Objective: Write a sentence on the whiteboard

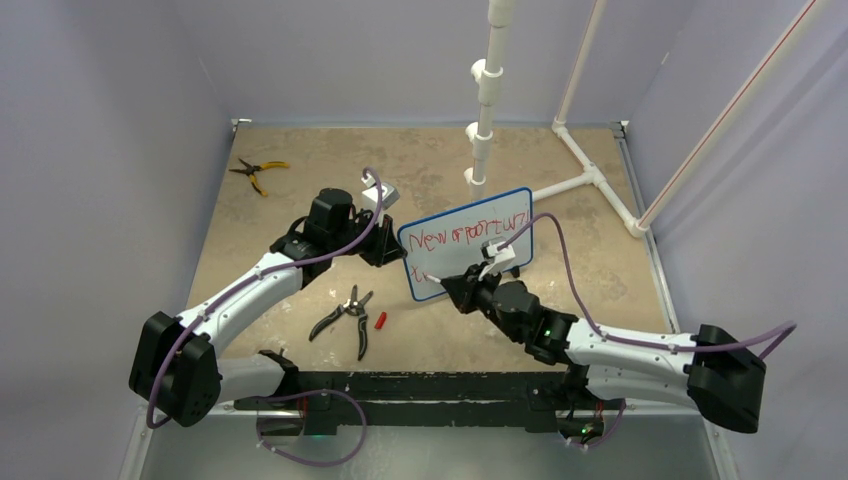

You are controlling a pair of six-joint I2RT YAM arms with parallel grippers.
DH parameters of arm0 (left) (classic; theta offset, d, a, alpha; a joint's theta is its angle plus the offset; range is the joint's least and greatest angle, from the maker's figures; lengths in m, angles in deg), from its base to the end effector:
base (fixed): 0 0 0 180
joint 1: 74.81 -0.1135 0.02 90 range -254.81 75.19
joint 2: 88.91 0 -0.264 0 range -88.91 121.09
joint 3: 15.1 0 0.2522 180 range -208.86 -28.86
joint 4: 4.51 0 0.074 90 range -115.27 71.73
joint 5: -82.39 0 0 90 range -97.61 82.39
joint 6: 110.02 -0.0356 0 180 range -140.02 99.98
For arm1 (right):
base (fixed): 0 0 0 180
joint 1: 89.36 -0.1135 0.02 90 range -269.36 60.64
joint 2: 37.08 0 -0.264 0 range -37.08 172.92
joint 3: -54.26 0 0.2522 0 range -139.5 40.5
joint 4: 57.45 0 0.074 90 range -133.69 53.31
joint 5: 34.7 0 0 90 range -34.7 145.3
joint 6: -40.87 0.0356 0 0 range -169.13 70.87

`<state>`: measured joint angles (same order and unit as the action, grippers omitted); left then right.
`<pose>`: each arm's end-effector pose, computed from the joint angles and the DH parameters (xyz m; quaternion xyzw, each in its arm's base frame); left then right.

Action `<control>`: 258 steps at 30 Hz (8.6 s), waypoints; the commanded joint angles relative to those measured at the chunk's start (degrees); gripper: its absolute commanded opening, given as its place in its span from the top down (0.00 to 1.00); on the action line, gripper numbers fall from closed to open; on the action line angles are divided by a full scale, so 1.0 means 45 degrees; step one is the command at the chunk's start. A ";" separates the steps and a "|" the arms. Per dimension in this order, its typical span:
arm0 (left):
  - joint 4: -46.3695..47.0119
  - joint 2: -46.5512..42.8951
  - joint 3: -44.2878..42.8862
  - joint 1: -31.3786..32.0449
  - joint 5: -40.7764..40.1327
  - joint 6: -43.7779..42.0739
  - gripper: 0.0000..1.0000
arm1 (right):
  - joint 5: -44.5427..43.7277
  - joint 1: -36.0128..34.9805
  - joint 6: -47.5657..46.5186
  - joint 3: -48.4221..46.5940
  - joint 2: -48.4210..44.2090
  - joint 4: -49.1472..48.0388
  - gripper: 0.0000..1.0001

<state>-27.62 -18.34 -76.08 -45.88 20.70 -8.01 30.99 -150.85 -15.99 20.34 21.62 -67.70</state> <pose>0.2277 -0.1451 0.2635 0.2412 0.8244 -0.3636 0.3605 0.1154 0.1818 0.2067 -0.0644 0.7811 0.3269 0.5280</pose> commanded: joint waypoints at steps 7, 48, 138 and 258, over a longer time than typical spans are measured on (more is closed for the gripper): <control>0.0437 -0.0188 0.0005 -0.0013 -0.0030 0.0007 1.00 | -0.0182 0.0013 -0.0745 -0.0671 -0.0486 -0.0799 1.00; 0.0480 -0.0056 -0.0004 -0.0021 0.0036 0.0052 1.00 | -0.0311 0.0013 -0.0530 -0.0045 -0.0587 -0.0738 1.00; 0.0416 -0.0173 -0.0008 -0.0022 -0.0109 0.0032 1.00 | -0.0929 0.0455 -0.0894 0.0014 -0.1562 0.0480 1.00; 0.0436 -0.0032 -0.0033 -0.0007 -0.0060 0.0035 1.00 | -0.2042 0.1576 0.1257 -0.0221 -0.2381 0.3144 1.00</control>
<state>-27.59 -18.34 -76.08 -45.90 20.27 -7.99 23.60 -144.14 -10.11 20.69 11.67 -51.81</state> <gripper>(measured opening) 0.073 0.118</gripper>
